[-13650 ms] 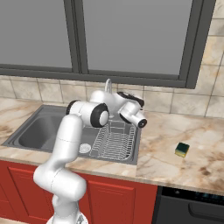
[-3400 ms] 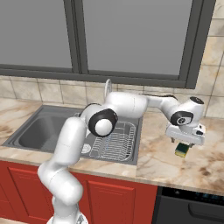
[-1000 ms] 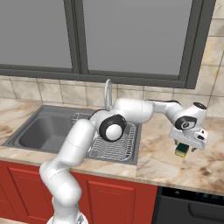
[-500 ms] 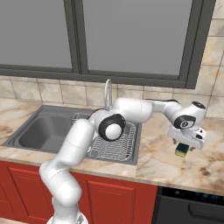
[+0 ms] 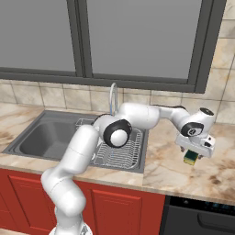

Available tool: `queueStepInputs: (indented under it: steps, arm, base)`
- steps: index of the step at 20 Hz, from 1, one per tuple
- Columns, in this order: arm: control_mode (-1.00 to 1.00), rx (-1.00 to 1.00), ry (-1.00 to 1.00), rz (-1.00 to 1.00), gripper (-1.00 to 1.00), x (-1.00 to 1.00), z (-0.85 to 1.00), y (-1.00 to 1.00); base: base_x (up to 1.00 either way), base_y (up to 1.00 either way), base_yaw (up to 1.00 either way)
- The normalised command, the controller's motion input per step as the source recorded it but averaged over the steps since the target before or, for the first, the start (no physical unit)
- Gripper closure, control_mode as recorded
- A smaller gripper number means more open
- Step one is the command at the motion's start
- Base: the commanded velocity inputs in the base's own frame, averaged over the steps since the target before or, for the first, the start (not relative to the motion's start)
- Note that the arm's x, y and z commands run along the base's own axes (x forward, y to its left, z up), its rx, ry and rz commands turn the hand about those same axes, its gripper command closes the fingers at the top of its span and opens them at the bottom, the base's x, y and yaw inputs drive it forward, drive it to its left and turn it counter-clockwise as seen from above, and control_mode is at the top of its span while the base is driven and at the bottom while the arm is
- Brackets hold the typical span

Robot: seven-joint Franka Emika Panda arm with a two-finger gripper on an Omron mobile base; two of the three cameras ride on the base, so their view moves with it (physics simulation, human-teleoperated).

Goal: Soak the sponge with water for a few seconds and then drop it inside the sink.

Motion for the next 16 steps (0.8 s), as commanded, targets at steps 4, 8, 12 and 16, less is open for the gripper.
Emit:
queueStepInputs:
  steps: [4,8,12,16]
  arm:
    - [-1.00,-0.01,0.00,0.00,-1.00,0.00,-0.16,0.00]
    - [-1.00,-0.01,0.00,0.00,-1.00,0.00,-0.22,0.00]
    - [-1.00,-0.02,0.00,0.00,-1.00,0.00,-0.29,0.00]
    - [-1.00,-0.03,0.00,0.00,-1.00,0.00,-0.33,0.00]
  base:
    - [0.00,0.00,0.00]
    - [0.00,0.00,0.00]
    - [0.00,0.00,0.00]
    - [0.00,0.00,0.00]
